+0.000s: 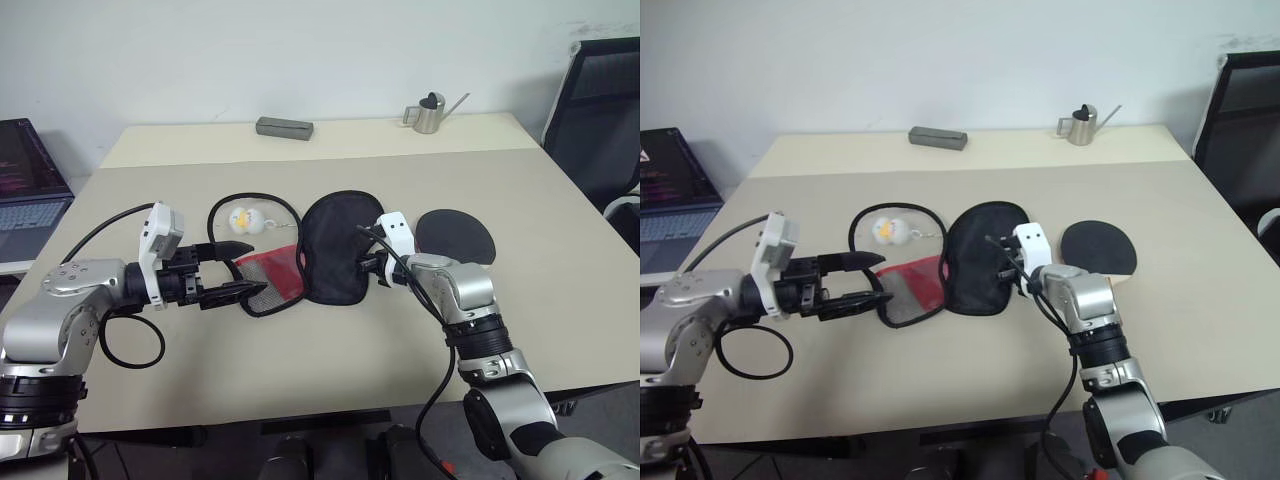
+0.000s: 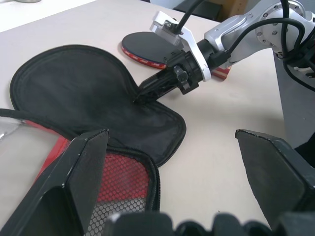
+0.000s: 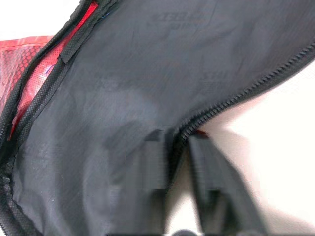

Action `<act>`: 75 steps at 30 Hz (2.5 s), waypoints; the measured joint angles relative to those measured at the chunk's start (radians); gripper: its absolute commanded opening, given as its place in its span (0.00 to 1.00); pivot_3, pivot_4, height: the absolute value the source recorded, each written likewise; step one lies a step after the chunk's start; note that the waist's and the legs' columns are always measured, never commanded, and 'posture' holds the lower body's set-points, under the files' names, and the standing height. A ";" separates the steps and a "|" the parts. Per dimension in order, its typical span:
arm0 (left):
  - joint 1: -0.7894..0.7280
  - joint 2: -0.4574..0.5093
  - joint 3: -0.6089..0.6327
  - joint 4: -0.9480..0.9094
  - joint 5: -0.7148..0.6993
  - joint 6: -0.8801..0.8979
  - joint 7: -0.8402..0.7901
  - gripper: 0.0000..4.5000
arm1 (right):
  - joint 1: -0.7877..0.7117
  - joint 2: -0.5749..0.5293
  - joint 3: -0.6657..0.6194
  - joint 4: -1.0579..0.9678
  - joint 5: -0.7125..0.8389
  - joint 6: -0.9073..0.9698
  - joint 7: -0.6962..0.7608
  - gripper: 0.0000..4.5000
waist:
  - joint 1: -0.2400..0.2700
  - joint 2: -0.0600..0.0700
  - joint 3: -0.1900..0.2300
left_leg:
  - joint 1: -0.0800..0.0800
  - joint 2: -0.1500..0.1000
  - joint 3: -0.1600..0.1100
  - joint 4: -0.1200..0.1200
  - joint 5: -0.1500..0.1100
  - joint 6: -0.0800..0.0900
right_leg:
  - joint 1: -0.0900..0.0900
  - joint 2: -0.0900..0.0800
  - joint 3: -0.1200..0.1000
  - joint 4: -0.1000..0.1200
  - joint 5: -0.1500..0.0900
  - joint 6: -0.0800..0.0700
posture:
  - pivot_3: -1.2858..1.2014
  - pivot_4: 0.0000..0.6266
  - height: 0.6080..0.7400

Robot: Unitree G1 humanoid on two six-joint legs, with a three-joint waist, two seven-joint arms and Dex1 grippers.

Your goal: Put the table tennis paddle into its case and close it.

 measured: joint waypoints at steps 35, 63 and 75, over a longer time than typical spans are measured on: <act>0.011 0.000 -0.001 0.000 0.014 0.000 -0.004 1.00 | -0.130 -0.145 0.056 0.289 -0.098 -0.237 0.086 0.36 | 0.000 0.000 0.000 | 0.000 0.000 0.000 0.000 0.000 0.000 | 0.000 0.000 0.000 0.000 0.000 0.000 | 0.52 0.24 1.00; -0.067 -0.063 -0.086 0.030 0.031 -0.014 -0.013 1.00 | 0.324 -0.318 -0.129 -0.510 -0.107 0.069 -0.028 0.81 | 0.014 0.000 0.000 | -0.001 0.000 0.001 0.000 0.000 0.000 | 0.000 0.000 0.000 -0.002 0.000 0.000 | 0.52 0.24 1.00; -0.177 -0.070 -0.150 0.113 0.060 -0.028 -0.092 1.00 | 0.468 -0.213 -0.188 -0.637 -0.108 0.175 -0.163 0.81 | 0.016 0.000 0.000 | -0.001 0.000 0.000 0.001 0.000 0.000 | 0.000 0.001 -0.001 -0.002 0.000 0.000 | 0.52 0.24 1.00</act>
